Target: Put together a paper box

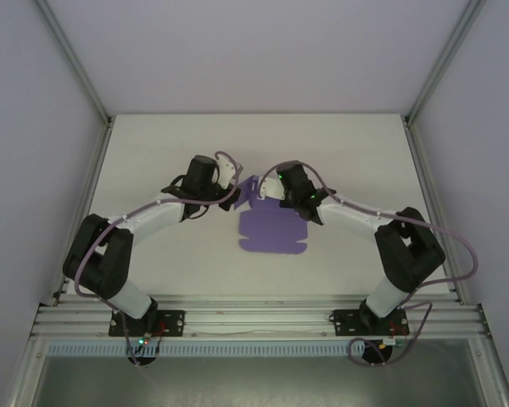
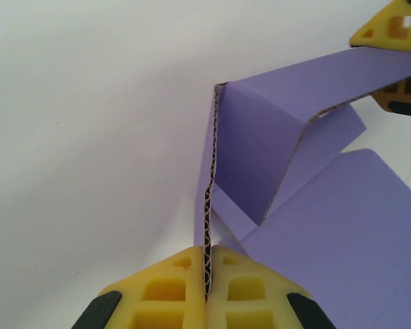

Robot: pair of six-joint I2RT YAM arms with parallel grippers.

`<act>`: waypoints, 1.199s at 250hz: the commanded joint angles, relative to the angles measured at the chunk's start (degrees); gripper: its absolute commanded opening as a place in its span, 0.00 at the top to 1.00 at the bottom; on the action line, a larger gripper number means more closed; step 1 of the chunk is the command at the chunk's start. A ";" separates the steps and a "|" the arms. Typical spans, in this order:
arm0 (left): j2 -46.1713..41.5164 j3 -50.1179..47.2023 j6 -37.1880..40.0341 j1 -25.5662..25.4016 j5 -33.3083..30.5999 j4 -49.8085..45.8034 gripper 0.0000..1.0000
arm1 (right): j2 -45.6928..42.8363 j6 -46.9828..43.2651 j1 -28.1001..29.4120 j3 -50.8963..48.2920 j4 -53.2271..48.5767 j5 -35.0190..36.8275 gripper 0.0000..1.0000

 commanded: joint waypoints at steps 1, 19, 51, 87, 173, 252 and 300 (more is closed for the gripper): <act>-0.29 -0.52 -2.96 -0.77 -2.98 2.17 1.00 | -0.16 -11.70 0.81 -3.73 10.71 6.29 1.00; -0.66 -1.71 -4.59 -0.75 -5.63 4.08 1.00 | -0.24 -14.71 0.98 -6.13 16.93 5.96 1.00; -0.52 -1.63 -5.68 -0.92 -8.61 5.28 1.00 | 0.38 -16.00 1.06 -6.22 20.21 7.20 1.00; -0.74 -1.20 -4.69 -0.64 -12.18 5.36 1.00 | 1.55 -16.22 1.10 -6.59 20.02 8.31 1.00; -2.70 -2.93 1.59 -0.50 -13.30 3.87 1.00 | 2.62 -6.09 -2.38 -2.70 6.17 8.70 0.74; 0.00 0.41 3.61 -0.47 -10.31 0.36 1.00 | -1.20 -2.43 -6.12 -2.61 4.50 3.15 0.64; 0.85 1.11 4.22 -0.51 -8.44 -0.15 1.00 | -2.44 1.91 -6.28 -1.44 2.41 -1.58 0.58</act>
